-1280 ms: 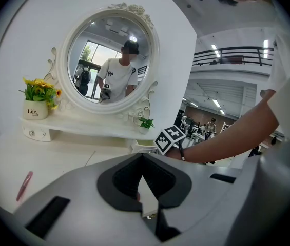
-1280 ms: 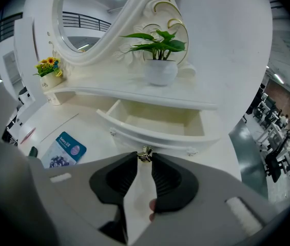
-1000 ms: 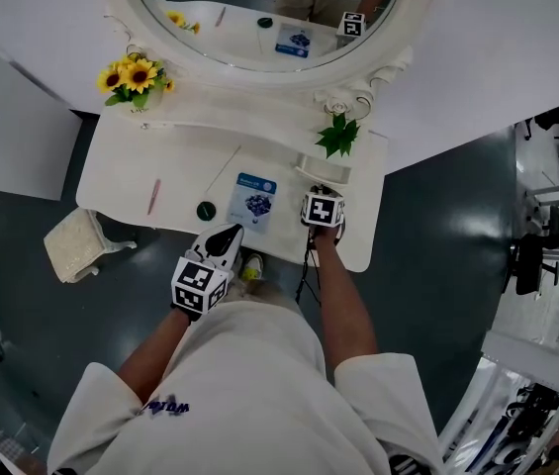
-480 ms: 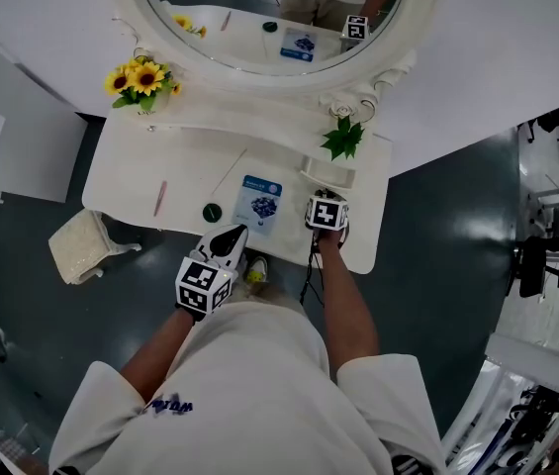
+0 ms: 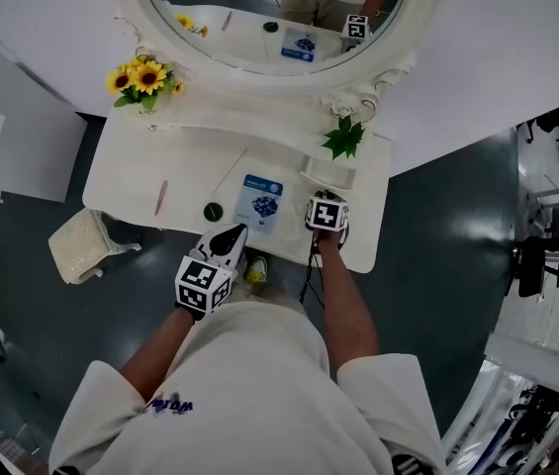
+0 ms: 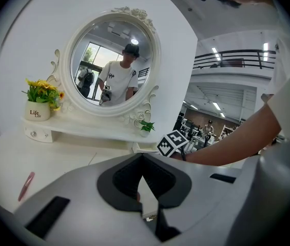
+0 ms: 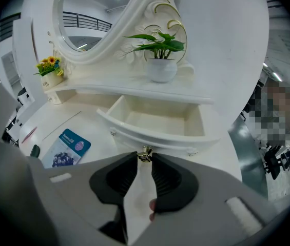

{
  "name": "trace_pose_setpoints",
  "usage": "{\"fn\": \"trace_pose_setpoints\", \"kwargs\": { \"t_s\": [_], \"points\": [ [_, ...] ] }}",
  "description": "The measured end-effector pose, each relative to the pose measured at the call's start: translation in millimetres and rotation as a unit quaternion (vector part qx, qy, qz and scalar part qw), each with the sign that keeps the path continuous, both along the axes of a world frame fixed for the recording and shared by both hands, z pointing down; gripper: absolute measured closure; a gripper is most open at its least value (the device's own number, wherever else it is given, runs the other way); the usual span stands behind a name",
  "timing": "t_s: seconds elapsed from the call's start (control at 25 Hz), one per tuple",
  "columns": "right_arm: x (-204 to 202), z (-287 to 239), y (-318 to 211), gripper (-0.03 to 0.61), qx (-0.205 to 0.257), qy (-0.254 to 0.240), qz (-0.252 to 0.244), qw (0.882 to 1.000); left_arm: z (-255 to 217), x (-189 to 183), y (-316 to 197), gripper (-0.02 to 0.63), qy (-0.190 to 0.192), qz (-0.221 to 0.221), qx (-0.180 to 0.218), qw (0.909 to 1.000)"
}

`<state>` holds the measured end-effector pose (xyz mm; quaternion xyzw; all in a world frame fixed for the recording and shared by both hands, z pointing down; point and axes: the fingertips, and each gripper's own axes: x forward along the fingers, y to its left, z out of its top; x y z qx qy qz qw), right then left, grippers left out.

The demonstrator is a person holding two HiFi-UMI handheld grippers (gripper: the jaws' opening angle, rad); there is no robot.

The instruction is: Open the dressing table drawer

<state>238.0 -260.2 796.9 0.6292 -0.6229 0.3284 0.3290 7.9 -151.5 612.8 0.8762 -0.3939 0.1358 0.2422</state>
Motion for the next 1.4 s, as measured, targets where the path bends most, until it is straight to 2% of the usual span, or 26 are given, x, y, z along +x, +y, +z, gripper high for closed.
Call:
{"fn": "trace_pose_setpoints", "kwargs": {
  "t_s": [1.4],
  "points": [
    [-5.0, 1.1, 13.3, 0.479, -0.005, -0.003, -0.005, 1.000, -1.6, -5.4, 10.5, 0.606, 0.006, -0.003, 0.002, 1.0000]
  ]
}}
